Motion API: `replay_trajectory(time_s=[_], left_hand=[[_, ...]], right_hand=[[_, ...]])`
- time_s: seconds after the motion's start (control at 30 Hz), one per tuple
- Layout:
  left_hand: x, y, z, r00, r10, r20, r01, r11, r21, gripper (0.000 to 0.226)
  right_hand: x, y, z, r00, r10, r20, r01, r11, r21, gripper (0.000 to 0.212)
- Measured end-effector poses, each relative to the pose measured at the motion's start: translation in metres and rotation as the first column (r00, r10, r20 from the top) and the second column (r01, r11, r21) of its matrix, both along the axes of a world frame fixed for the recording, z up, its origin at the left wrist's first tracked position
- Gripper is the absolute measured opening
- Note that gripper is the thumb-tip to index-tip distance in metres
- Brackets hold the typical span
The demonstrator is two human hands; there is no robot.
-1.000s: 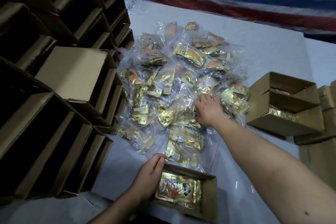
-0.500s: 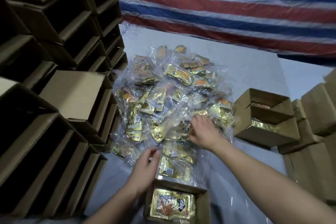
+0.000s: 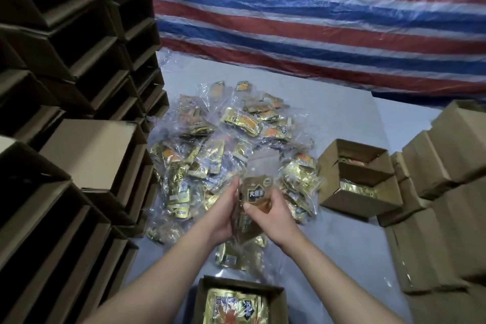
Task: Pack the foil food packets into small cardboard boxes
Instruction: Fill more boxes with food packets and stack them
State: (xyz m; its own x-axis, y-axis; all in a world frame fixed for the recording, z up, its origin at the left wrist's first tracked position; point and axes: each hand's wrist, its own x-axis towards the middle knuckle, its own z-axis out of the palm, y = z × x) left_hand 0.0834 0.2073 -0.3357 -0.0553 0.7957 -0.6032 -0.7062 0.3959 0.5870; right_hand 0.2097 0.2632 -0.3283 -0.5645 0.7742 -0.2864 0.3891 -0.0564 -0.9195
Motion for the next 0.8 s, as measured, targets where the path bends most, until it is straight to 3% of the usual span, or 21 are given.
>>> replay_trajectory(time_s=[0.1, 0.2, 0.3, 0.4, 0.53, 0.63, 0.73, 0.8], left_hand=[[0.015, -0.005, 0.002, 0.998, 0.07, -0.009, -0.07, 0.997, 0.024, 0.069], [0.034, -0.013, 0.002, 0.994, 0.067, -0.089, -0.06, 0.995, 0.078, 0.064], [0.047, -0.027, 0.006, 0.955, -0.041, -0.293, 0.075, 0.992, 0.104, 0.056], [0.044, -0.038, 0.008, 0.911, -0.18, -0.372, 0.237, 0.965, 0.114, 0.047], [0.029, -0.063, 0.006, 0.736, -0.359, -0.574, 0.444, 0.896, 0.009, 0.052], [0.01, -0.089, -0.012, 0.454, -0.476, -0.753, 0.535, 0.822, -0.198, 0.047], [-0.006, -0.122, -0.039, 0.231, -0.598, -0.768, 0.625, 0.696, -0.354, 0.053], [-0.009, -0.136, -0.054, 0.191, -0.636, -0.748, 0.644, 0.656, -0.393, 0.056]], right_hand=[[0.008, -0.011, -0.007, 0.993, -0.12, -0.002, 0.12, 0.993, -0.016, 0.041], [0.014, -0.024, -0.011, 0.979, -0.189, -0.078, 0.162, 0.95, -0.267, 0.051], [0.021, -0.031, -0.015, 0.984, -0.151, -0.099, 0.104, 0.921, -0.376, 0.087], [0.034, -0.032, -0.014, 0.993, -0.1, -0.056, 0.078, 0.948, -0.309, 0.091], [0.055, -0.036, -0.023, 0.998, -0.054, 0.035, 0.061, 0.966, -0.252, 0.067], [0.069, -0.041, -0.023, 1.0, -0.011, 0.006, 0.013, 0.959, -0.282, 0.067], [0.078, -0.042, -0.022, 0.998, 0.07, 0.007, -0.064, 0.947, -0.316, 0.065], [0.08, -0.043, -0.019, 0.99, 0.143, 0.014, -0.13, 0.935, -0.33, 0.059]])
